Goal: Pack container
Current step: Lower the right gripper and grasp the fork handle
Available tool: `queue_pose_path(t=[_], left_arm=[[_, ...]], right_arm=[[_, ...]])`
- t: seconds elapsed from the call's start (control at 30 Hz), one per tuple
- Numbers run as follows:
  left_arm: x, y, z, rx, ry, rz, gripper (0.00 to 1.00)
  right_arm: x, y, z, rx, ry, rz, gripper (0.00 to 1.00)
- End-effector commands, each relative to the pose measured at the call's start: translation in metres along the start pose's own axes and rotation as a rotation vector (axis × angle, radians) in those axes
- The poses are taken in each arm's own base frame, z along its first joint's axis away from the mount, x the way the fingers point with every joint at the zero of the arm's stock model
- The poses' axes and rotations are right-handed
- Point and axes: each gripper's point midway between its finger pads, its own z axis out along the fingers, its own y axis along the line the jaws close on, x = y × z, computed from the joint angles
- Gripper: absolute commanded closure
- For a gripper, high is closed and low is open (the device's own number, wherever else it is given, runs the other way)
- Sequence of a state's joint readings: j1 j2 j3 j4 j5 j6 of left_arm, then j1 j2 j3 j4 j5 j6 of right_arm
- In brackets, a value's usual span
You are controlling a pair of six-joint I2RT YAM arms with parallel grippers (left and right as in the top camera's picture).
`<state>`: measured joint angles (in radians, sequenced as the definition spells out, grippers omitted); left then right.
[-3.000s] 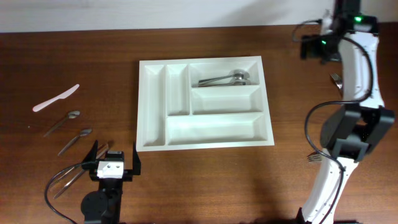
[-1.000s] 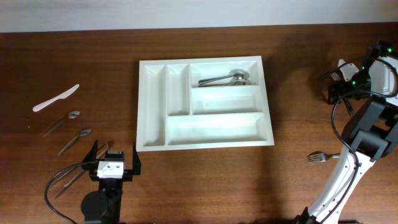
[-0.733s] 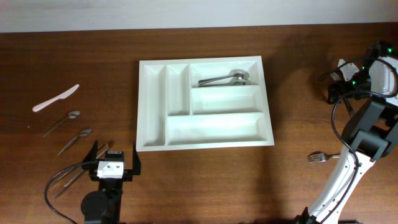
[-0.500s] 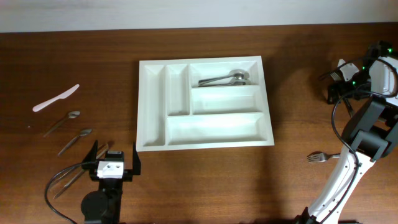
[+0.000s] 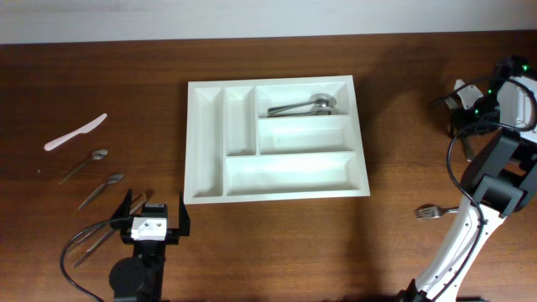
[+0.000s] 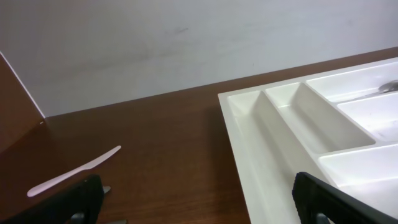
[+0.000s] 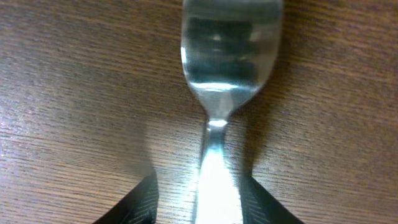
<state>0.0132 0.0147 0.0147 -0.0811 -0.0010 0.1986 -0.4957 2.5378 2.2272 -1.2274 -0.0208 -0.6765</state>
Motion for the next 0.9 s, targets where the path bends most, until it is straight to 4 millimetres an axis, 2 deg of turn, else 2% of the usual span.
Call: queue_pose_path(t=[0.0,0.2,0.4,0.67,0.77,0.87], left_arm=[[0.001,-0.001,0.0,0.0,-0.002,0.013,0.01],[0.001,-0.001,0.0,0.0,-0.002,0.013,0.01],[0.001,-0.001,0.0,0.0,-0.002,0.013,0.01],[0.001,-0.001,0.0,0.0,-0.002,0.013,0.01],[0.001,-0.001,0.0,0.0,-0.002,0.013,0.01],[0.001,-0.001,0.0,0.0,-0.002,0.013,0.01]], right_arm=[[0.005,0.005,0.021,-0.026,0.038,0.001,0.61],[0.005,0.004,0.021,-0.02,0.038,0.018,0.83],[0.004,0.003,0.021,-0.013,0.035,0.038,0.96],[-0.003,0.0,0.014,0.001,0.015,0.107,0.96],[-0.014,-0.001,-0.001,0.022,-0.015,0.137,0.96],[-0.03,0.001,-0.024,0.044,-0.062,0.157,0.96]])
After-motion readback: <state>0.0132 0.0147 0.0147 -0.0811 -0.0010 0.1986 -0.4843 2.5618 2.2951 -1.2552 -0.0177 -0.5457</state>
